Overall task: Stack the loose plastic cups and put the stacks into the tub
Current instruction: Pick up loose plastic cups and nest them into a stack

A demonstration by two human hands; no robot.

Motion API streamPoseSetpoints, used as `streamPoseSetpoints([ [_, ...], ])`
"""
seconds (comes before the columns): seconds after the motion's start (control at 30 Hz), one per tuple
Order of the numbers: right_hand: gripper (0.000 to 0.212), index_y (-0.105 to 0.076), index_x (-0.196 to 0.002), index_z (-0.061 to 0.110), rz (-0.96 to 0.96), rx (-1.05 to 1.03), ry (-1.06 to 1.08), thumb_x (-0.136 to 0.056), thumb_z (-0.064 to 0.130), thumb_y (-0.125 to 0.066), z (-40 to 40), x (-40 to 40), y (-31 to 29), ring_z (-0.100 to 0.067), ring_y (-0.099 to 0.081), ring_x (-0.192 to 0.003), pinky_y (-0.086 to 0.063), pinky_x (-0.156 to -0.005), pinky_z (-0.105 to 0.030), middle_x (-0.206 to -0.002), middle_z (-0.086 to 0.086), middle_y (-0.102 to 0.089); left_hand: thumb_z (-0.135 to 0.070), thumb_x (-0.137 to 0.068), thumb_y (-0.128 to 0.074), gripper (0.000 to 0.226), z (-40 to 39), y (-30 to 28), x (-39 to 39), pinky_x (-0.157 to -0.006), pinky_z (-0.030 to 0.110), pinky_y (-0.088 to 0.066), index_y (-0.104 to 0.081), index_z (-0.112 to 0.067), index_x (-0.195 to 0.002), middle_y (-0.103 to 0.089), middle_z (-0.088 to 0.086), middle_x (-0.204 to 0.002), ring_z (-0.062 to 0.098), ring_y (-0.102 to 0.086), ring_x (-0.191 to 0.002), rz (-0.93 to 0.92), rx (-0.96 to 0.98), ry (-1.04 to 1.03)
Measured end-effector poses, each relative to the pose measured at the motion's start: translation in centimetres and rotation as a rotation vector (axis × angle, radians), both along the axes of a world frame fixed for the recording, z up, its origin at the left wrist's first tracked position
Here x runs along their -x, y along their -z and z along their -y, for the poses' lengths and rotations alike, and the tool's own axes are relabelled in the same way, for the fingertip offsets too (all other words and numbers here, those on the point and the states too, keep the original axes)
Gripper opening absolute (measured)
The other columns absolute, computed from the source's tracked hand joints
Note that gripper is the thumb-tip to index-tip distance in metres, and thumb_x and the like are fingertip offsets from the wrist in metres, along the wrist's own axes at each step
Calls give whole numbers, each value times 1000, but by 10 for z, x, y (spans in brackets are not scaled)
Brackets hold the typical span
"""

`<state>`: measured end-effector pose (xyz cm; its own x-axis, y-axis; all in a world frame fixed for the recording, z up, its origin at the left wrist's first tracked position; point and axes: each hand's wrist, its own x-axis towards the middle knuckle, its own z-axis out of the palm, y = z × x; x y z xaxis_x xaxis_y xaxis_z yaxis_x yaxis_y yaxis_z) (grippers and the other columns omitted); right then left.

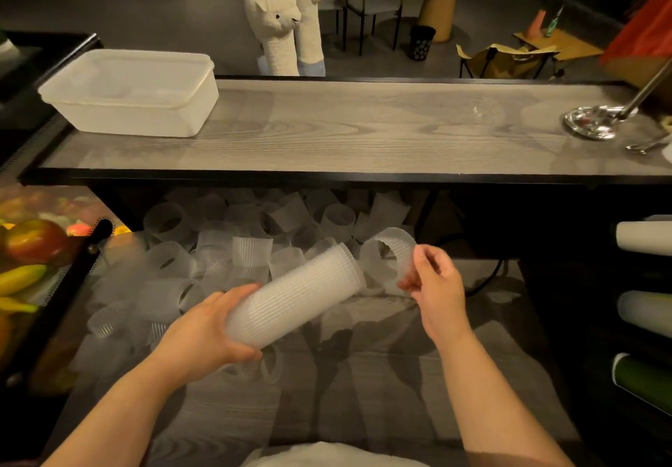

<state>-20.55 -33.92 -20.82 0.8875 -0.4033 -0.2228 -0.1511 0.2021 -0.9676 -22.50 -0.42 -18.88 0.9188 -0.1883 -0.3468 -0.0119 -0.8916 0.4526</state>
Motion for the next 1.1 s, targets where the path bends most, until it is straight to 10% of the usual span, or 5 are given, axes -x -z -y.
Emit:
streamPoseSetpoints([
  [0.57, 33, -58, -127, 43, 35, 565, -446, -102, 25, -46, -30, -1, -19, 0, -56, -70, -46, -62, -12, -81, 13, -61, -62, -54, -78, 103, 2, -17, -10, -85, 39, -52, -25, -56, -142, -51, -21, -117, 5, -53, -101, 72, -4, -20],
  [0.7, 41, -52, -134, 43, -18, 600, -317, -100, 20, -49, -12, -12, 3, -8, -59, -90, -54, -87, -29, -116, 10, -59, -63, -53, -78, 104, 2, -15, -11, -85, 39, -51, -26, -55, -143, -51, -18, -119, 7, -52, -102, 67, -37, -22],
  [0.87, 54, -32, -148, 32, -533, 620, -108, -98, 25, -52, 12, -30, 41, -31, -54, -121, -47, -94, -38, -143, -8, -49, -68, -50, -74, 108, 1, -12, -8, -88, 38, -50, -24, -54, -145, -50, -20, -121, 6, -52, -104, 29, -37, -6],
  [1.1, 57, -42, -142, 36, -567, 517, -157, -90, 31, -66, 15, -39, 92, -37, -55, -118, -50, -97, -50, -141, -9, -51, -64, -53, -75, 106, -1, -10, -8, -87, 36, -51, -26, -52, -145, -48, -19, -118, 5, -51, -102, 13, -38, -14],
])
